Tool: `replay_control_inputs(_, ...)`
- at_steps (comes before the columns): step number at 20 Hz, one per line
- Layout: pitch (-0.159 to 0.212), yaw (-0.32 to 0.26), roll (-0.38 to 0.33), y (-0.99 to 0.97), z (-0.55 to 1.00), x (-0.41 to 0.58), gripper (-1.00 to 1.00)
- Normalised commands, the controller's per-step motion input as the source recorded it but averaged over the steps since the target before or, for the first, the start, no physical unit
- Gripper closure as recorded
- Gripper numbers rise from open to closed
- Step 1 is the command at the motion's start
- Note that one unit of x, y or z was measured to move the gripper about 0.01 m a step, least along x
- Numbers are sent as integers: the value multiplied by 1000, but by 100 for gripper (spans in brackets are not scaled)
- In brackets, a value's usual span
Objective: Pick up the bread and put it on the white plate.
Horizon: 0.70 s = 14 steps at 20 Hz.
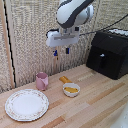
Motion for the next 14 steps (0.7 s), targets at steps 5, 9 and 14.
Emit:
replay_control_inputs(5, 35, -14, 38, -389, -123, 469, -100)
replay_control_inputs(9, 33, 13, 36, -401, -160, 426, -100)
replay_control_inputs(14, 71, 50, 42, -452, -178, 379, -100)
